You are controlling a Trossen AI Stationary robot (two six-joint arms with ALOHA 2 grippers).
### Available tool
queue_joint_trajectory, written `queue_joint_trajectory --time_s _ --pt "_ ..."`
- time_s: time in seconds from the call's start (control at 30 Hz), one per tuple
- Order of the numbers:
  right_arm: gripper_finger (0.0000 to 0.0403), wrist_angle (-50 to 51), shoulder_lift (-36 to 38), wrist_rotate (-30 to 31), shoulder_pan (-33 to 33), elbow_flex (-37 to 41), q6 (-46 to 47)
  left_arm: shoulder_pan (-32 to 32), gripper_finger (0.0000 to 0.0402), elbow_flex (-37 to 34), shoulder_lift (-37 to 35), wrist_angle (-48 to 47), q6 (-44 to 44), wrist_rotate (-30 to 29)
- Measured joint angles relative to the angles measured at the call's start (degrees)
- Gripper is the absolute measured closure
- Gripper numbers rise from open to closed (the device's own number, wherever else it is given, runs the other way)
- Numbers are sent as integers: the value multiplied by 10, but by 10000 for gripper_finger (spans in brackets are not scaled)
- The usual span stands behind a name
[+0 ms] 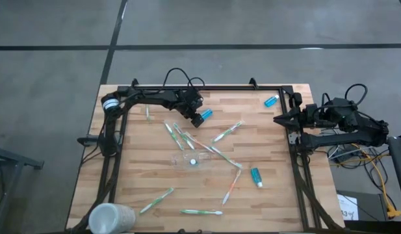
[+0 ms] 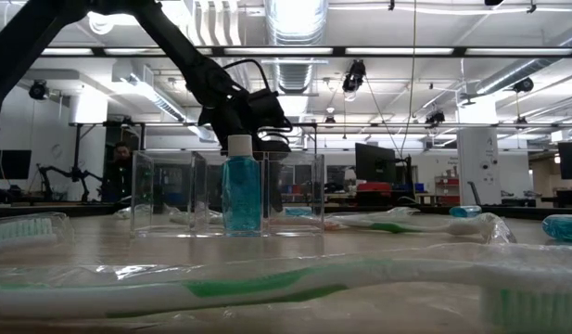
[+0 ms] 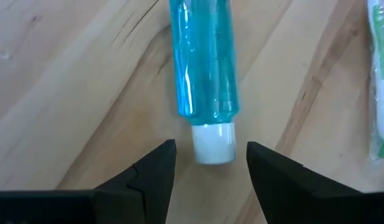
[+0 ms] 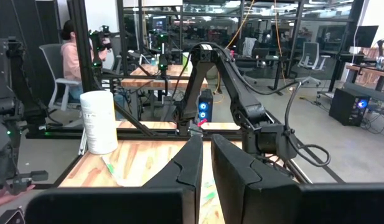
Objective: Pick & Place toothbrushing station
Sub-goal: Put the blue mouthwash bottle into the transparent organizer
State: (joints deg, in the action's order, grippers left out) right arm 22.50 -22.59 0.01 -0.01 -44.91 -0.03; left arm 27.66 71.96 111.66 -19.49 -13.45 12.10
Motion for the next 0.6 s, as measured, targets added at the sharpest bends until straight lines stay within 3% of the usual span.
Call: queue_joint_trajectory --time_s 0.23,0.6 --pt "369 0 0 0 0 0 0 0 214 0 0 14 0 7" --pt "369 0 0 0 0 0 0 0 302 0 0 15 1 9"
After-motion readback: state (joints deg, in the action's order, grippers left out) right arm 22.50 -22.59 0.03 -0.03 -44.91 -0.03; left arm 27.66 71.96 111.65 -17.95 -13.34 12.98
